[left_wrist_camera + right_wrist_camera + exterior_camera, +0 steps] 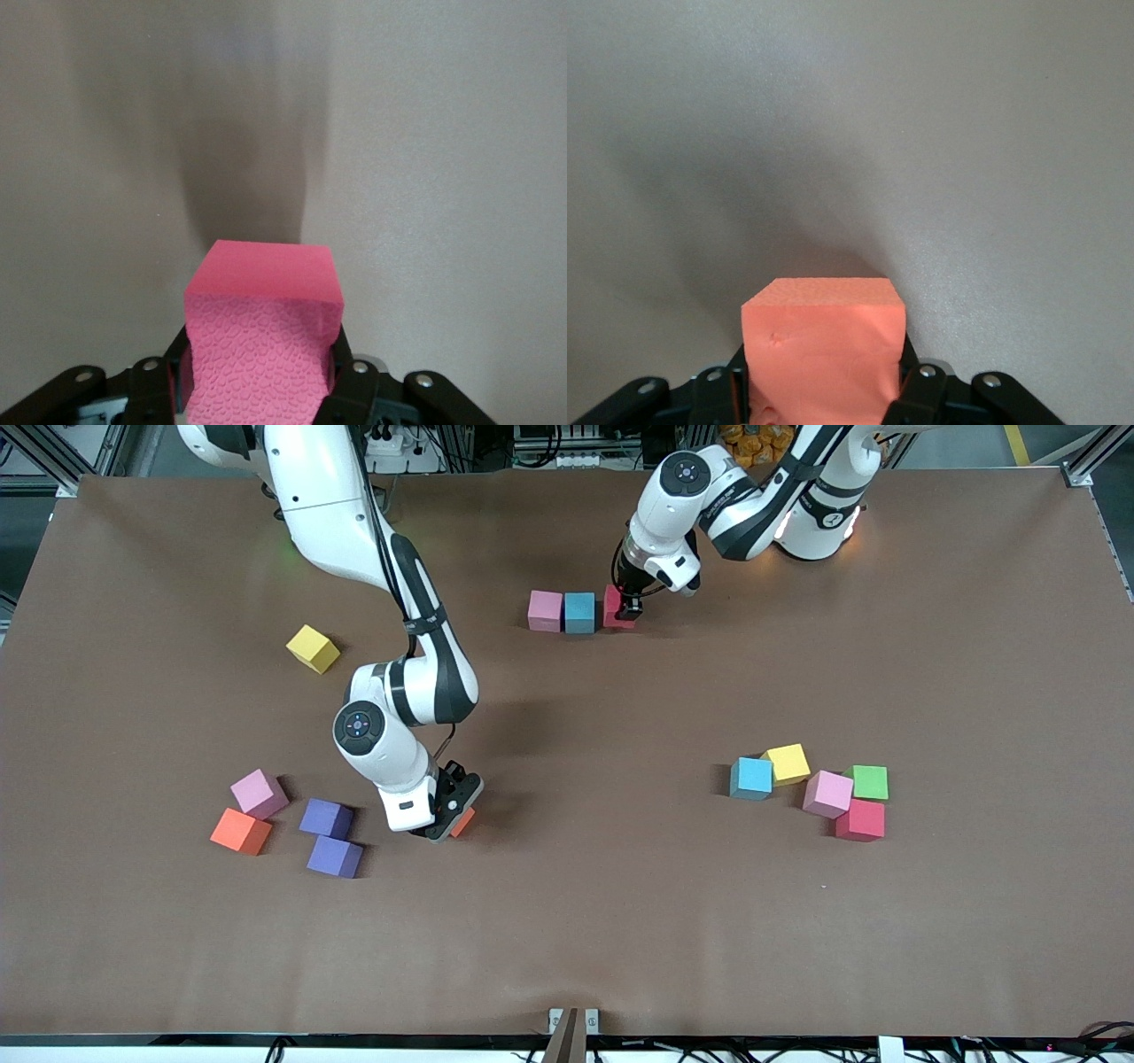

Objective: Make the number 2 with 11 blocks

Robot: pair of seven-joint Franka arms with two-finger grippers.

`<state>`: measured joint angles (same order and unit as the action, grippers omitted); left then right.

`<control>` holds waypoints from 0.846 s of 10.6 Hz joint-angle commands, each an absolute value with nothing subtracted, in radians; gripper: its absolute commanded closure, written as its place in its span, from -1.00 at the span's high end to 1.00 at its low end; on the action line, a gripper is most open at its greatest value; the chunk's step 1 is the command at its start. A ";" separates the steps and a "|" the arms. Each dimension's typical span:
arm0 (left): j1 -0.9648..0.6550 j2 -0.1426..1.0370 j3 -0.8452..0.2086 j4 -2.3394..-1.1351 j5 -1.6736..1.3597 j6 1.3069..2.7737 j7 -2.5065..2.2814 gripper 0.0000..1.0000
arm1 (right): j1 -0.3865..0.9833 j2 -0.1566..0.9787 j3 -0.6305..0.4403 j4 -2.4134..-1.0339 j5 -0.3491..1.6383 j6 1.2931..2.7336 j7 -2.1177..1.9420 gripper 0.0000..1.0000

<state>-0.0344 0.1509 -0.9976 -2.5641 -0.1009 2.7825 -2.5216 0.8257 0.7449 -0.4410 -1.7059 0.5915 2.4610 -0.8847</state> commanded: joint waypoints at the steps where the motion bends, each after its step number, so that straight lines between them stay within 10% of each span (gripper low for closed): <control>1: -0.038 0.185 -1.002 -2.560 -0.086 2.801 -2.507 -0.54 | 0.830 0.732 -0.440 -1.678 0.609 2.393 -0.794 -0.81; 9: -0.037 0.275 -0.993 -2.549 0.021 2.818 -2.507 -0.54 | 0.877 0.709 -0.442 -1.671 0.607 2.344 -0.600 -0.81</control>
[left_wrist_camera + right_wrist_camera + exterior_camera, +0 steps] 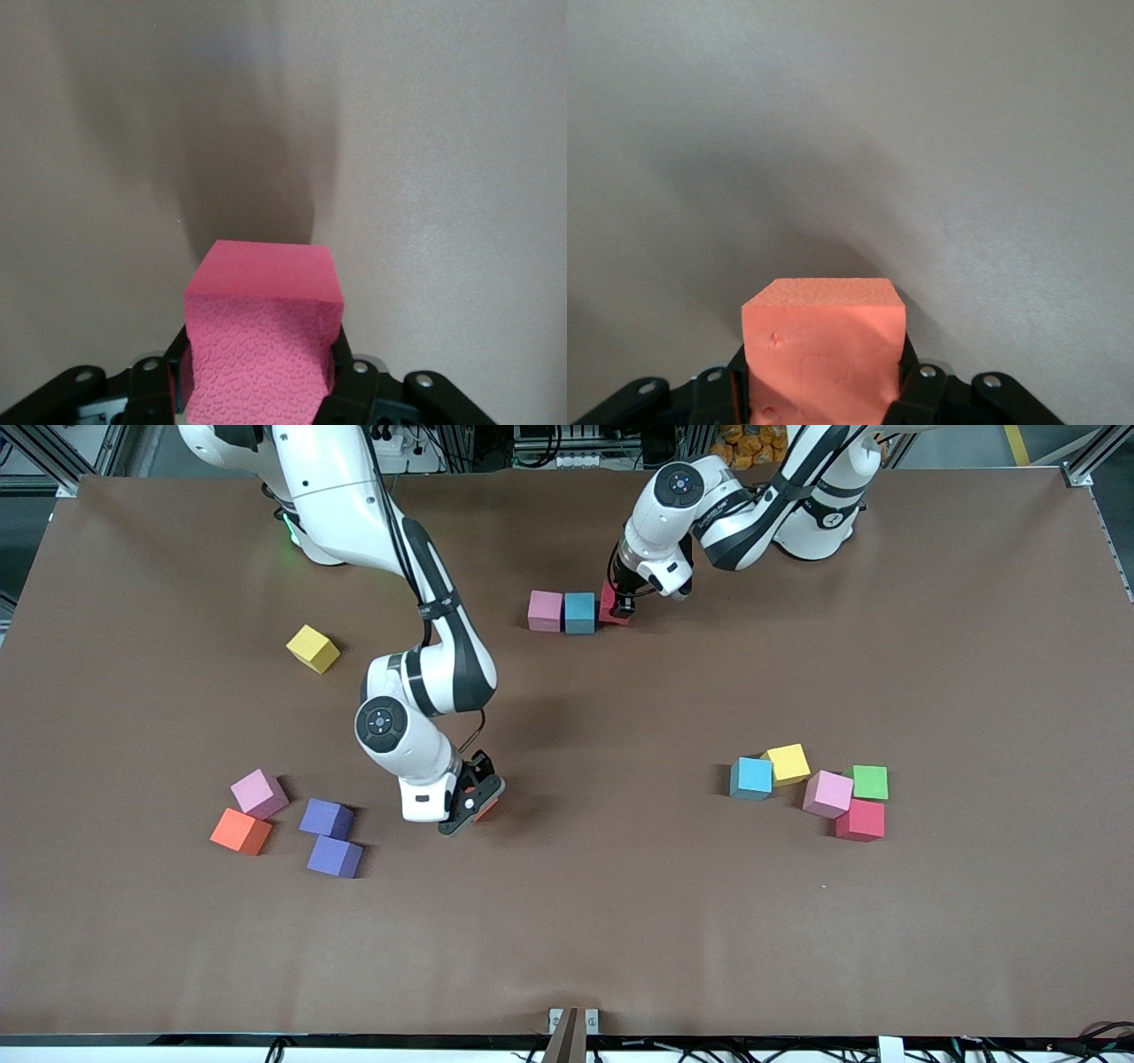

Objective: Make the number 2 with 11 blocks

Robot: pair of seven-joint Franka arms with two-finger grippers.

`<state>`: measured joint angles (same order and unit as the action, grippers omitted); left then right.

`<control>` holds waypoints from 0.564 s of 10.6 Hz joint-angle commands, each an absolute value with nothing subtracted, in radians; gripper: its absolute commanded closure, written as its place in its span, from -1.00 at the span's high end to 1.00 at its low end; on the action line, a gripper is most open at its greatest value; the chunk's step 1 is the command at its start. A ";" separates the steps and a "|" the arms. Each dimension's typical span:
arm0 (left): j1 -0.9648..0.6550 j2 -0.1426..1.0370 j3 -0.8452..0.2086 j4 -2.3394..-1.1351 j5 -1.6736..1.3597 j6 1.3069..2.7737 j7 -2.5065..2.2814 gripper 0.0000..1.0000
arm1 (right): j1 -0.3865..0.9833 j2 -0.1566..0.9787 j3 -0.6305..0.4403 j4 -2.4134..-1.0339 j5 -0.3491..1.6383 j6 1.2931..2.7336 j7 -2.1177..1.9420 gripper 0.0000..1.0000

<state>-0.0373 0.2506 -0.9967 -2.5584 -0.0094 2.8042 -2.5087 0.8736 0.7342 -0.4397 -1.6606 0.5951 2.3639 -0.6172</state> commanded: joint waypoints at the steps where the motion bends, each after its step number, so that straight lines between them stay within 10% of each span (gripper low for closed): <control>1: -0.037 0.275 -0.992 -2.549 0.021 2.819 -2.507 -0.54 | 0.887 0.700 -0.443 -1.671 0.607 2.336 -0.566 -0.80; 6: -0.037 0.282 -0.977 -2.548 0.021 2.835 -2.520 -0.54 | 0.945 0.638 -0.448 -1.678 0.597 2.280 -0.358 -0.79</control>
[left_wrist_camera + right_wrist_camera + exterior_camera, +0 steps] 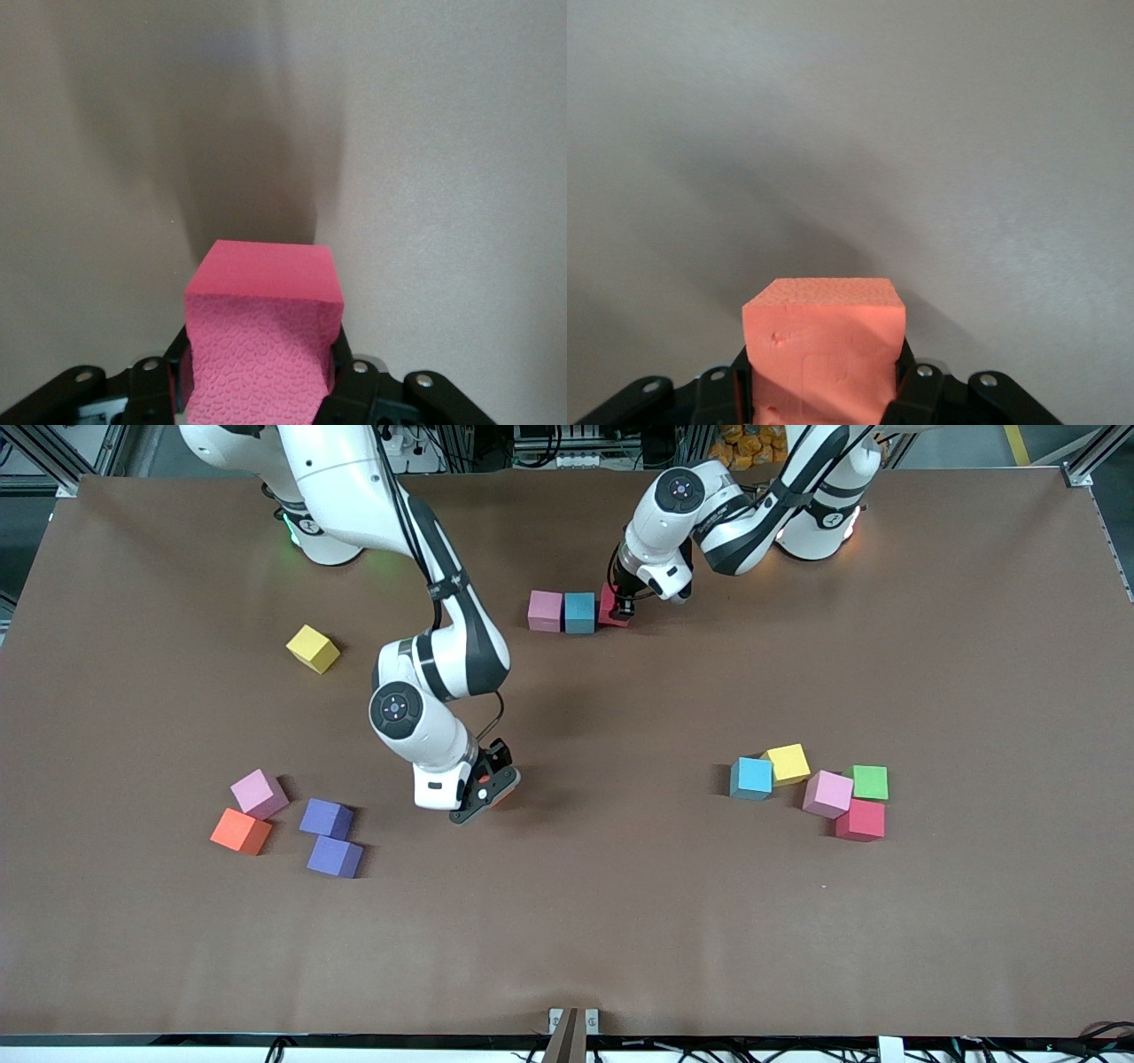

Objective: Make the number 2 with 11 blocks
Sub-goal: 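Carry the orange cube with the right gripper toward the cube row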

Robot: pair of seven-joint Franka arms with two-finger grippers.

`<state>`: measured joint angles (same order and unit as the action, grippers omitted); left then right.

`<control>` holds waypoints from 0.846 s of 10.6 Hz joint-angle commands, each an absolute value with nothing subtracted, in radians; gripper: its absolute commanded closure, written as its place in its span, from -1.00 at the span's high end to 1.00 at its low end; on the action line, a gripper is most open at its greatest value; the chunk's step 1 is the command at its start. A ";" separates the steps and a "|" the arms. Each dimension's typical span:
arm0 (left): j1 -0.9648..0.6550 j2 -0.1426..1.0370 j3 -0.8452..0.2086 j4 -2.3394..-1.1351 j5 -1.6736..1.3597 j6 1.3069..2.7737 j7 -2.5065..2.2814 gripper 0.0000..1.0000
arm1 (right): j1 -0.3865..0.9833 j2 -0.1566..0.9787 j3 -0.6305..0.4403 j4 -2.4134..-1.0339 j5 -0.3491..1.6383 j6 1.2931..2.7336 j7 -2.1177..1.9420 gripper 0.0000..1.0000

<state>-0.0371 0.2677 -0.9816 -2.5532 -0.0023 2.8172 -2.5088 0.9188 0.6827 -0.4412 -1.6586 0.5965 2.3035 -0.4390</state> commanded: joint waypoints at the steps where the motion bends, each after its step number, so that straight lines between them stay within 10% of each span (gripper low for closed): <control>1: -0.037 0.291 -0.977 -2.548 0.021 2.838 -2.520 -0.54 | 0.965 0.623 -0.449 -1.687 0.594 2.270 -0.289 -0.79; 9: -0.262 0.325 -0.757 -2.522 0.021 2.859 -2.530 -0.54 | 1.189 0.506 -0.667 -1.710 0.552 2.041 0.055 -0.81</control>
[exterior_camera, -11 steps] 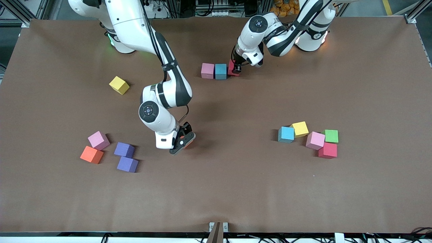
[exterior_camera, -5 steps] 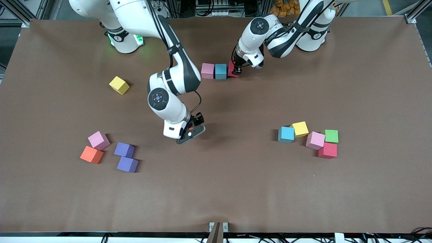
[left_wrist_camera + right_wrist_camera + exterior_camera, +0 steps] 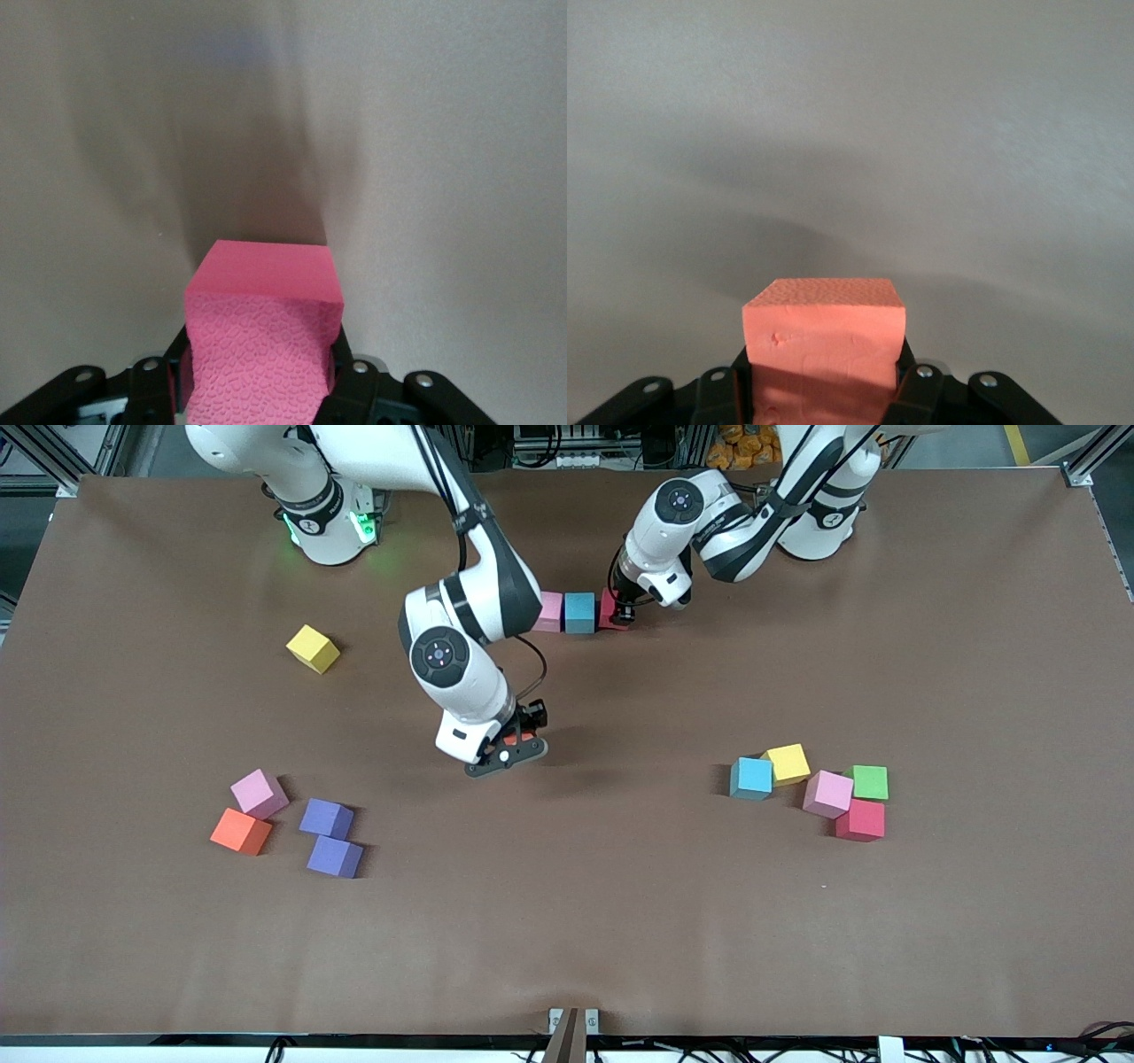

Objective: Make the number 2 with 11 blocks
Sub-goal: 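Carry the orange cube with the right gripper toward the cube row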

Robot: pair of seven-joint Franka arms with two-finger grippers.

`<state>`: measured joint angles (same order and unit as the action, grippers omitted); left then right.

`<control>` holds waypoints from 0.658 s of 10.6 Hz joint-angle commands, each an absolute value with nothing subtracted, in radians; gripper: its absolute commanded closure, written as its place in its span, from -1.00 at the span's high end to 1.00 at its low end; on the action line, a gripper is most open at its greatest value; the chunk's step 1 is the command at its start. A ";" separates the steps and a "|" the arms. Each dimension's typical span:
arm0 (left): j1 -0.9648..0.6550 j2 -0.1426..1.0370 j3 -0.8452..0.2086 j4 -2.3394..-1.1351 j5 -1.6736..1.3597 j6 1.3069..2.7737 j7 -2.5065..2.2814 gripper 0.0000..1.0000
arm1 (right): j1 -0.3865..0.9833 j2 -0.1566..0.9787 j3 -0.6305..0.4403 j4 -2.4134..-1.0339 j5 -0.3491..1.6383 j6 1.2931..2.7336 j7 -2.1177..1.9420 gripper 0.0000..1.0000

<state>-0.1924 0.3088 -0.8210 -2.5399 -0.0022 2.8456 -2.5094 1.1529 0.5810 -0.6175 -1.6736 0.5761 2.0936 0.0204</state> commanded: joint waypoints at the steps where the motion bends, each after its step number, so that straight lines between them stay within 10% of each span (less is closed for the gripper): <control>1: -0.268 0.322 -0.744 -2.522 0.021 2.861 -2.531 -0.54 | 1.203 0.483 -0.687 -1.709 0.552 2.008 0.114 -0.81; 7: -0.268 0.314 -0.744 -2.516 0.021 2.861 -2.533 -0.54 | 1.203 0.429 -0.732 -1.709 0.551 1.884 0.169 -0.81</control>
